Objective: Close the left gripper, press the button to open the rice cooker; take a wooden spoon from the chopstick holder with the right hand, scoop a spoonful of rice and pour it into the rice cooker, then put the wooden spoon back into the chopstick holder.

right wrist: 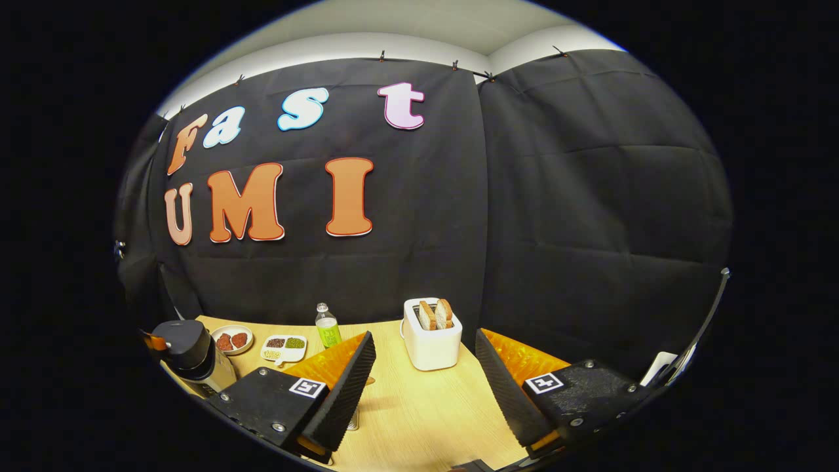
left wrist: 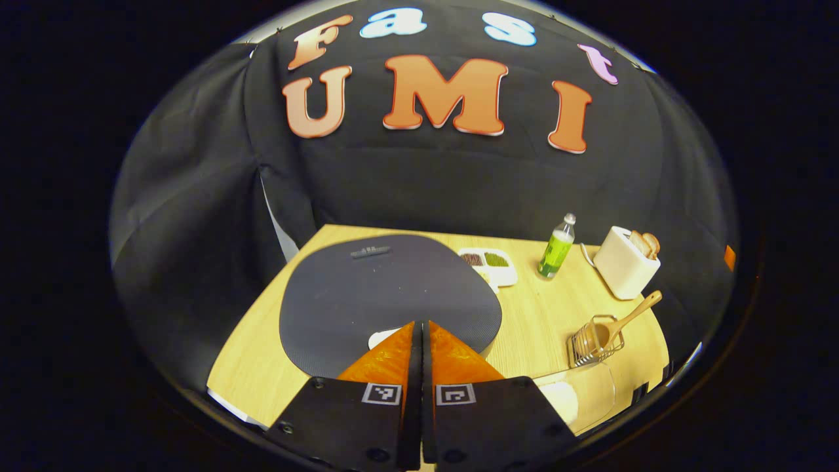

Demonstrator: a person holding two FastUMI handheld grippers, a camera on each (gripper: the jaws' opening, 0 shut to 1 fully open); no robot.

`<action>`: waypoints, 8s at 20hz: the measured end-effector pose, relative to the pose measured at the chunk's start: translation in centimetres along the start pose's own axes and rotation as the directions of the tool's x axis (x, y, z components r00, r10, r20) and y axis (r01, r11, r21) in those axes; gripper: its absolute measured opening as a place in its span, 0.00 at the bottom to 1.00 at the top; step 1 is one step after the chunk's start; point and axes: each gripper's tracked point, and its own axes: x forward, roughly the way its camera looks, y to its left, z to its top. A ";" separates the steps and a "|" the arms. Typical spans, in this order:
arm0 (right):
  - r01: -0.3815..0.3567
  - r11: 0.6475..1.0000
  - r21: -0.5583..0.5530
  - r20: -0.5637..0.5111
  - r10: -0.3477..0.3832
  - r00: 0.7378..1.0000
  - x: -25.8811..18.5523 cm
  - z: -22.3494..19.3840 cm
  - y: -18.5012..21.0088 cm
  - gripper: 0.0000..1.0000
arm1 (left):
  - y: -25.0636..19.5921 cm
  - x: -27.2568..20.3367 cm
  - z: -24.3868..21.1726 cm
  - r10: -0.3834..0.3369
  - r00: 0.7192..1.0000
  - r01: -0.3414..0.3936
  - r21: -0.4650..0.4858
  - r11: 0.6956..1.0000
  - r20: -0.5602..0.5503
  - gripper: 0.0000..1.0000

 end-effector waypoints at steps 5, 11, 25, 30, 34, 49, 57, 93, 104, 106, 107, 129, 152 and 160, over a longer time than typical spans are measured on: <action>-0.030 0.999 0.045 -0.015 0.031 0.999 0.9 -1.0 0.8 0.95 | 0.7 -5.0 8.4 -0.003 0.980 0.013 -0.049 0.999 0.197 0.05; -0.092 0.988 0.126 -0.075 0.102 0.992 3.3 -3.5 3.9 0.95 | 3.2 -8.4 10.1 0.056 0.956 -0.041 -0.057 0.998 0.288 0.05; -0.133 0.970 0.206 -0.235 0.181 0.955 8.8 -12.4 9.2 0.95 | 9.5 -14.5 12.3 0.235 0.872 -0.202 -0.122 0.972 0.430 0.80; -0.140 0.968 0.207 -0.302 0.199 0.932 10.2 -15.5 10.9 0.95 | 11.6 -15.5 12.3 0.325 0.834 -0.296 -0.135 0.946 0.446 0.93; -0.149 0.965 0.215 -0.369 0.221 0.903 10.5 -18.5 12.2 0.93 | 12.4 -15.6 11.8 0.365 0.823 -0.331 -0.154 0.931 0.436 1.00; -0.249 0.924 0.291 -0.395 0.353 0.848 11.1 -19.8 15.3 0.11 | 14.3 -16.8 9.3 0.452 0.801 -0.409 -0.193 0.892 0.392 1.00; -0.234 0.927 0.292 -0.293 0.319 0.901 9.3 -14.4 14.6 0.02 | 14.4 -16.1 10.1 0.391 0.827 -0.368 -0.139 0.920 0.404 1.00; -0.122 0.972 -0.199 -0.243 0.072 0.967 -3.7 -22.5 25.3 0.02 | 25.3 -13.2 10.3 0.223 0.884 -0.229 -0.037 0.973 0.411 0.98; -0.249 0.965 0.088 -0.328 0.264 0.907 -4.9 -23.7 29.8 0.02 | 23.5 -16.8 9.0 0.278 0.871 -0.270 -0.078 0.960 0.405 0.98; -0.254 0.962 0.102 -0.328 0.274 0.904 -5.0 -23.7 30.3 0.02 | 23.5 -16.8 8.7 0.275 0.875 -0.268 -0.074 0.960 0.399 0.97; -0.250 0.962 0.112 -0.325 0.273 0.905 -4.9 -23.8 30.2 0.02 | 23.4 -16.7 8.8 0.274 0.876 -0.266 -0.076 0.961 0.397 0.97; 0.025 0.576 0.817 -0.338 0.443 0.830 -6.2 -27.1 27.2 0.01 | 21.6 -12.6 8.7 0.163 0.918 -0.150 -0.064 0.987 0.362 0.97; 0.017 0.267 0.964 -0.145 0.470 0.871 -7.8 -15.5 24.2 0.01 | 19.9 -10.3 10.0 0.100 0.916 -0.094 -0.035 0.995 0.388 0.98; -0.029 0.260 0.965 -0.107 0.495 0.862 -5.8 -11.1 27.1 0.02 | 20.9 -9.5 10.0 0.106 0.916 -0.099 -0.038 0.994 0.387 1.00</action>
